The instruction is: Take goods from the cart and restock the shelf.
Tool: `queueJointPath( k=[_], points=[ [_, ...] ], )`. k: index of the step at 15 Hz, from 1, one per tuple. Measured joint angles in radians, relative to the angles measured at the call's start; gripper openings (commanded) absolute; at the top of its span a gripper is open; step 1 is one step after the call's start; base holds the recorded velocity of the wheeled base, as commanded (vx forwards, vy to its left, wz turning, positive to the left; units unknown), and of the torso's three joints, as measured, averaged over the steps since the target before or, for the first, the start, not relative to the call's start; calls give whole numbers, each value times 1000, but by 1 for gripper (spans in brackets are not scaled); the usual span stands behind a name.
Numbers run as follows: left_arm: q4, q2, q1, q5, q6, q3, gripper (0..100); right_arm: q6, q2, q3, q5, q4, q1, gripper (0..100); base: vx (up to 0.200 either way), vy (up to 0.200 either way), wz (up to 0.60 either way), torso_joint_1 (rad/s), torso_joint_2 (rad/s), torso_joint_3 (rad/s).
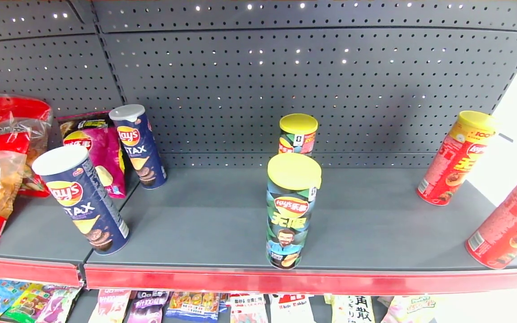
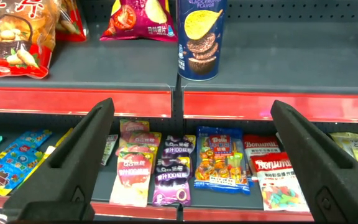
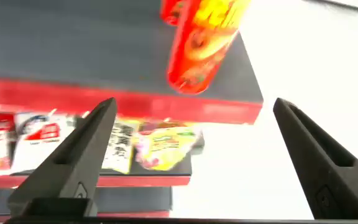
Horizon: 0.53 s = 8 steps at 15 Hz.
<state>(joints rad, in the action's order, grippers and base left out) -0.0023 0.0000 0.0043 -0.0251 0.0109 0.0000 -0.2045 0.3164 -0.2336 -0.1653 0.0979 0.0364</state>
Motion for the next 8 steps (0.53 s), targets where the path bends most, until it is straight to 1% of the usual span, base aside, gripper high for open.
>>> queueJointPath(
  k=[2,3,4,5,6,7,8],
  points=[
    [0,0,0,0,0,0,100,40,-157,81,219,31,-22,100,0,0,0,0,0,0],
    [0,0,0,0,-1,0,100,86,-210,116,251,21,-29,100,0,0,0,0,0,0],
    [0,0,0,1,0,0,100,133,-245,143,222,-14,-32,100,0,0,0,0,0,0],
    [0,0,0,5,0,0,100,166,-272,162,161,-26,-35,100,0,0,0,0,0,0],
    [0,0,0,9,-1,0,100,192,-288,171,79,-33,-35,100,0,0,0,0,0,0],
    [0,0,0,10,0,0,100,202,-299,177,45,-35,-36,100,0,0,0,0,0,0],
    [0,0,0,13,-1,0,100,196,-307,180,39,-36,-36,100,0,0,0,0,0,0]
  ],
)
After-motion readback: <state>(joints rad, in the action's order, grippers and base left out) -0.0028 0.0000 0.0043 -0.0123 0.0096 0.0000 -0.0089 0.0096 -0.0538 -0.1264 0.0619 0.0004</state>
